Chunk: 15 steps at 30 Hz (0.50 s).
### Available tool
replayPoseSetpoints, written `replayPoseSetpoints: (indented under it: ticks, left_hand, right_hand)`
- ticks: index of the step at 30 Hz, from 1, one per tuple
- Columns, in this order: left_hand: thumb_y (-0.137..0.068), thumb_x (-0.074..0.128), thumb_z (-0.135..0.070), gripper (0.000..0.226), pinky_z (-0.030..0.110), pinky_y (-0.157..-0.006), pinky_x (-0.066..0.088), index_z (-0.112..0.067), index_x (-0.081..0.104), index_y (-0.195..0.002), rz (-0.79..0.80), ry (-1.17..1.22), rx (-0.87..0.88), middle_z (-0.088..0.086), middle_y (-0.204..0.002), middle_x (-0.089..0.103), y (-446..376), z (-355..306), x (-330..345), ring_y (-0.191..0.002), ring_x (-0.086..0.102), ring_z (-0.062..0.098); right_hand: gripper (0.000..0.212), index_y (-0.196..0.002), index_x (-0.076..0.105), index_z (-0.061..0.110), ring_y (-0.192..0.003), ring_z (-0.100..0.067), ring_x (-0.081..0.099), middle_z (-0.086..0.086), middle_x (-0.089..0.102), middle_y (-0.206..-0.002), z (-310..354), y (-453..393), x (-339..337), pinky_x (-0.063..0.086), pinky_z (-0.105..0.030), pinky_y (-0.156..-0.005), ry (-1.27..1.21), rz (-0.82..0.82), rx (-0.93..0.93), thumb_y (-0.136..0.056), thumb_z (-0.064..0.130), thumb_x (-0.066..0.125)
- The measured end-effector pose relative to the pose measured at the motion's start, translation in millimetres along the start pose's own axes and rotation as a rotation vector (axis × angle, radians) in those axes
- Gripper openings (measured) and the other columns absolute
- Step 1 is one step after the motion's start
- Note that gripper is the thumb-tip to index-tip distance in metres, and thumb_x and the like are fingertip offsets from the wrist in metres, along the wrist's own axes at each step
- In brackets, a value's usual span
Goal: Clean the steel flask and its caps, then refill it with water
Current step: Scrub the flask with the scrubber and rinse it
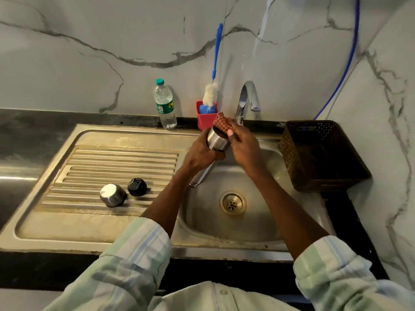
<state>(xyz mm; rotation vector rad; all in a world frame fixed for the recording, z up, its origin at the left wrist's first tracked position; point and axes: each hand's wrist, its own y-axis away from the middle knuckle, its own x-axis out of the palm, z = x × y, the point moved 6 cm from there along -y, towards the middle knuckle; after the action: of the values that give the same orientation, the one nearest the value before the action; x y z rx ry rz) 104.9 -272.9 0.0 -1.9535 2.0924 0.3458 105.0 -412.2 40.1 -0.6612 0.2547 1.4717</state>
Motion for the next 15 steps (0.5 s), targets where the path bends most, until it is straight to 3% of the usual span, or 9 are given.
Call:
replayPoseSetpoints:
  ticks: [2, 4, 8, 10, 13, 15]
  left_hand:
    - [-0.064, 0.082, -0.006, 0.084, 0.022, -0.085, 0.053, -0.017, 0.045, -0.139, 0.032, -0.029, 0.026, -0.007, -0.113, 0.061, 4, 0, 7, -0.097, 0.06, 0.005]
    - [-0.066, 0.081, -0.001, 0.081, 0.011, -0.075, 0.048, -0.016, 0.046, -0.137, 0.045, -0.032, 0.022, -0.009, -0.112, 0.06, 6, 1, 12, -0.093, 0.058, -0.001]
    - [-0.077, 0.071, 0.004, 0.053, 0.002, -0.063, 0.043, -0.007, 0.051, -0.124, -0.049, -0.007, -0.029, -0.005, -0.1, 0.062, 6, 10, 11, -0.09, 0.062, 0.009]
    - [-0.074, 0.074, 0.0, 0.054, 0.005, -0.063, 0.043, -0.008, 0.051, -0.123, -0.052, -0.034, -0.028, -0.006, -0.096, 0.062, 10, 12, 14, -0.086, 0.06, 0.007]
    - [-0.059, 0.084, -0.012, 0.072, 0.024, -0.076, 0.051, -0.016, 0.053, -0.124, 0.006, 0.005, -0.044, 0.002, -0.11, 0.065, 12, 21, 22, -0.096, 0.063, 0.019]
    - [-0.055, 0.083, -0.016, 0.074, 0.035, -0.081, 0.057, -0.02, 0.054, -0.123, 0.011, 0.049, -0.068, 0.002, -0.11, 0.067, 10, 24, 23, -0.098, 0.066, 0.022]
  right_hand:
    - [0.036, -0.136, 0.055, 0.019, -0.112, -0.023, 0.06, -0.008, 0.063, -0.126, -10, -12, -2, 0.046, -0.027, -0.087, 0.009, 0.046, 0.099, -0.103, 0.027, 0.046]
    - [0.035, -0.136, 0.055, 0.019, -0.113, -0.021, 0.059, -0.007, 0.062, -0.127, -6, -10, -1, 0.043, -0.023, -0.085, 0.043, 0.029, 0.059, -0.102, 0.024, 0.048]
    - [0.043, -0.14, 0.051, 0.018, -0.118, -0.015, 0.052, -0.005, 0.053, -0.137, 13, 29, 23, 0.042, -0.02, -0.094, 0.122, 0.057, -0.175, -0.098, 0.011, 0.052]
    - [0.041, -0.139, 0.051, 0.018, -0.114, -0.012, 0.053, -0.005, 0.055, -0.135, 6, 26, 21, 0.043, -0.019, -0.091, 0.109, 0.046, -0.123, -0.099, 0.014, 0.05]
    - [0.035, -0.136, 0.055, 0.021, -0.107, -0.018, 0.06, -0.005, 0.062, -0.125, -18, -2, 9, 0.036, -0.01, -0.068, 0.07, 0.057, 0.145, -0.101, 0.024, 0.048]
    - [0.036, -0.137, 0.054, 0.02, -0.113, -0.018, 0.058, -0.005, 0.06, -0.129, -13, -1, 10, 0.037, -0.011, -0.073, 0.075, 0.073, 0.086, -0.101, 0.021, 0.049]
